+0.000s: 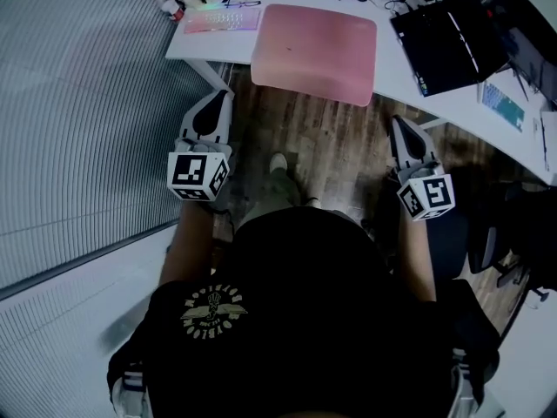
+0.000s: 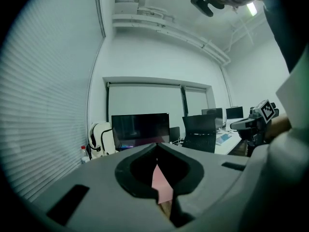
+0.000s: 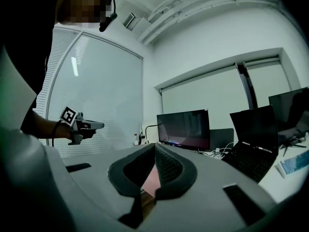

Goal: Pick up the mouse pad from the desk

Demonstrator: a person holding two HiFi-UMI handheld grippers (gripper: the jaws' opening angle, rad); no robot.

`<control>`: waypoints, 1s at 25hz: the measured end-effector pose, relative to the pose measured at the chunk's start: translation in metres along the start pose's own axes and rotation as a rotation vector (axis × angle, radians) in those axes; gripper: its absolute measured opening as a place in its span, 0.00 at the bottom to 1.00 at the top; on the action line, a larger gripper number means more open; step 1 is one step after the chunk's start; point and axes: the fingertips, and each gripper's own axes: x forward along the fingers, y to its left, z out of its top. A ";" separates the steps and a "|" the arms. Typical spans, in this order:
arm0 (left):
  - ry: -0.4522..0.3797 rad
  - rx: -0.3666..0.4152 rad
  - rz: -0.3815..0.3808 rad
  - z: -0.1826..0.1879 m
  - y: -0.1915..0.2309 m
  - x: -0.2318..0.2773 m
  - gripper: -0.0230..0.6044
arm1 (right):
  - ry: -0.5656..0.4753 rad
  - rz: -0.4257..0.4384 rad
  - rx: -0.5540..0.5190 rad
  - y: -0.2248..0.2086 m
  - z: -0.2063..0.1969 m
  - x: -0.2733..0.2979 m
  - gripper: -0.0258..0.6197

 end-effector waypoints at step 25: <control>0.047 -0.060 -0.051 -0.017 0.067 0.088 0.05 | 0.039 -0.033 0.015 -0.026 0.000 0.093 0.04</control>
